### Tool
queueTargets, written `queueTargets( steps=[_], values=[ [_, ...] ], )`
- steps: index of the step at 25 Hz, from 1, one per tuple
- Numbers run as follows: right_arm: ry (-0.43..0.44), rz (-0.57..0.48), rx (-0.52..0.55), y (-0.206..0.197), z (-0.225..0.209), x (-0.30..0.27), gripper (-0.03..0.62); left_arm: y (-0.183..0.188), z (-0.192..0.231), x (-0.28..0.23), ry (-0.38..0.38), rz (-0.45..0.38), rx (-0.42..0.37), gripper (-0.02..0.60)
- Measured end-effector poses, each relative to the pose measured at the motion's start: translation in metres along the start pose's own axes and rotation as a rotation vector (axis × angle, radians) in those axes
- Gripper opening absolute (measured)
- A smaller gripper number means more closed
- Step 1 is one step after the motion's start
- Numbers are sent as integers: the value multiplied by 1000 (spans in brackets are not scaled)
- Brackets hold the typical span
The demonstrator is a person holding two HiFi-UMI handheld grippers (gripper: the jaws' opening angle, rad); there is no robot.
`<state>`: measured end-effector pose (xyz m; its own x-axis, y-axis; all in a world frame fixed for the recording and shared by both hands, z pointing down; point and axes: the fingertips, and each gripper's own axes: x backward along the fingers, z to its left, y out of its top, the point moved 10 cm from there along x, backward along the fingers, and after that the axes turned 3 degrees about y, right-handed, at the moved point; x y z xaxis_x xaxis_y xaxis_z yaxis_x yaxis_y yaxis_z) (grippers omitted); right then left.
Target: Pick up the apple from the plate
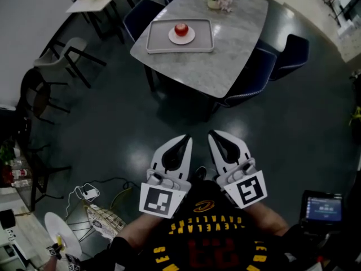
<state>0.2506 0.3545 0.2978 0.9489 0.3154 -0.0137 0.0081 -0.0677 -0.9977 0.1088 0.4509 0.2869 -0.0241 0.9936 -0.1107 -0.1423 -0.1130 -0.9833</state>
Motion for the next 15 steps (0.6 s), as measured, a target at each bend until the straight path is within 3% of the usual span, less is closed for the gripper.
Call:
queueTargets(
  steps=[11,15],
  values=[
    [10,18,47,8,2,-92,6,18,90,-39,-62,-20,21,2],
    [0,40,53,10,6,-133,6,26,126,-48,-119,-29,17,2]
  ],
)
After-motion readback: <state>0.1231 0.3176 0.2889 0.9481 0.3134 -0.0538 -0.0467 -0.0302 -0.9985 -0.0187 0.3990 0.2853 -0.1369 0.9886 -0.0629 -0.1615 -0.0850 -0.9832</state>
